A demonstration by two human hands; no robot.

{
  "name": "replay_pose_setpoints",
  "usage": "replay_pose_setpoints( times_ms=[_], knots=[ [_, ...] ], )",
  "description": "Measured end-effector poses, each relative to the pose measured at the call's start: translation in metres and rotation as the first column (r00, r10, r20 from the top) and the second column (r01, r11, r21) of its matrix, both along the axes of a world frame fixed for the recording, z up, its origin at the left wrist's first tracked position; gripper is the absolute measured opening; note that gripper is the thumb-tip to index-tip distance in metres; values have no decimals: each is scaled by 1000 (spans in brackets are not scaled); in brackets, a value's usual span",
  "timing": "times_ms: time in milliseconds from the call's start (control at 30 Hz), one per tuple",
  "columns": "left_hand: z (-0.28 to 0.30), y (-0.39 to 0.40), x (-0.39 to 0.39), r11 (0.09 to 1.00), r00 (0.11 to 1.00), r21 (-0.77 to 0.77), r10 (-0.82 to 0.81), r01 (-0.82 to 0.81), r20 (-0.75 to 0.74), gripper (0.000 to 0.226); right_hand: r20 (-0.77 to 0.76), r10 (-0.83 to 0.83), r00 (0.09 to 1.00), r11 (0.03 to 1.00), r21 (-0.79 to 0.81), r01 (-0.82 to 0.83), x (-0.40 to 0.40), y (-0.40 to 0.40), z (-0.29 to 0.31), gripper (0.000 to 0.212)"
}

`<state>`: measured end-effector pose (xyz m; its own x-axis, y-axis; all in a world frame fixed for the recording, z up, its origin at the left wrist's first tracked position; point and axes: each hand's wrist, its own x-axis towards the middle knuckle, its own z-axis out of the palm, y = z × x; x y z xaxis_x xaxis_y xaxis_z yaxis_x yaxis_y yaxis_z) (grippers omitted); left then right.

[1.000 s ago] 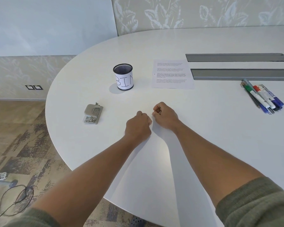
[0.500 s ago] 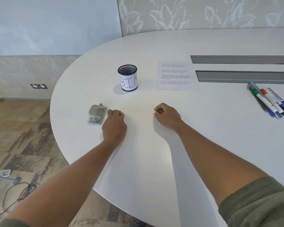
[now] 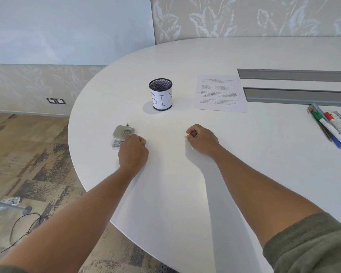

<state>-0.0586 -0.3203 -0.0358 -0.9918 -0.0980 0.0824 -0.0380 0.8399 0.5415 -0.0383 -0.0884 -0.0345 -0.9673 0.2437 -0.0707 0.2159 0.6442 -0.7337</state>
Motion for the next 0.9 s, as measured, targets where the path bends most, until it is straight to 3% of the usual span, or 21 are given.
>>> replay_pose_setpoints(
  times_ms=[433,600,900],
  knots=[
    [-2,2,-6,996,999,91,17,-13,-42,17,-7,5,1000,1000,-12,-5,0,2,-1,9],
    [5,4,-6,997,996,-38,-70,68,-55,19,-5,2,1000,1000,-7,-2,0,2,-1,9],
    [9,18,-8,949,990,-283,-123,138,71,25,-16,-8,1000,1000,-2,8,1,1,-2,10]
  ],
)
